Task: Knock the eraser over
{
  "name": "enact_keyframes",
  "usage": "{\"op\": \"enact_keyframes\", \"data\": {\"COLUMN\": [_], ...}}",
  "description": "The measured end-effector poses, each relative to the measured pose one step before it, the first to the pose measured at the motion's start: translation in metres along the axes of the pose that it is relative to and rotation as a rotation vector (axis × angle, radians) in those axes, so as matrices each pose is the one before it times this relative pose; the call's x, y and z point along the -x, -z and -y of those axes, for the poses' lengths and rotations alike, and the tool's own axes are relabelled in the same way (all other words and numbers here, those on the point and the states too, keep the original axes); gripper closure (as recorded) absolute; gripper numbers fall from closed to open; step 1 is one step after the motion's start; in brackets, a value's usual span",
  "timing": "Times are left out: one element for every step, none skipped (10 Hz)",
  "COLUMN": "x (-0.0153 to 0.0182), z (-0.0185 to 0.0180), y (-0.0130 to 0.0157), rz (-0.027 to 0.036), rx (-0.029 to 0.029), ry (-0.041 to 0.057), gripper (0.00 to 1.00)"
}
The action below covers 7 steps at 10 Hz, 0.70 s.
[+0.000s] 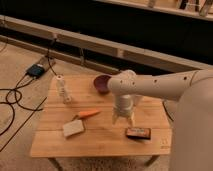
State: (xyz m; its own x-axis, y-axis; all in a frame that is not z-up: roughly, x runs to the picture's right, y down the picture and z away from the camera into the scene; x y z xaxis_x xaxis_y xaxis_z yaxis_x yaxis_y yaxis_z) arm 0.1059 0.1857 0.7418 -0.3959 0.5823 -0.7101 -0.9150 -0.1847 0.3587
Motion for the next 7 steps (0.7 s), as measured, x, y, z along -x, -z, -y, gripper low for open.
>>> {"op": "enact_keyframes", "data": {"x": [0.00385,0.00337,0.00538,0.00268,0.00014,-0.00031,-0.00007], "z": [0.00070,-0.00148,-0.00676,-0.00419,0.00026,-0.00031,0.00013], "y": [0.00360,0.00407,0.01074,0.00374,-0.00030,-0.00006,0.00000], "rz": [0.01325,0.01341,0.03080,0.01559,-0.00005,-0.00070,-0.00034], "rx": [0.00625,0.00928,0.02418,0.01267,-0.00130,0.00016,-0.00008], "ry": [-0.01221,-0.00470,0.00220,0.00418,0.00010,0.00046,-0.00029], "gripper": [0.35,0.35,0.35,0.35,0.35,0.35,0.35]}}
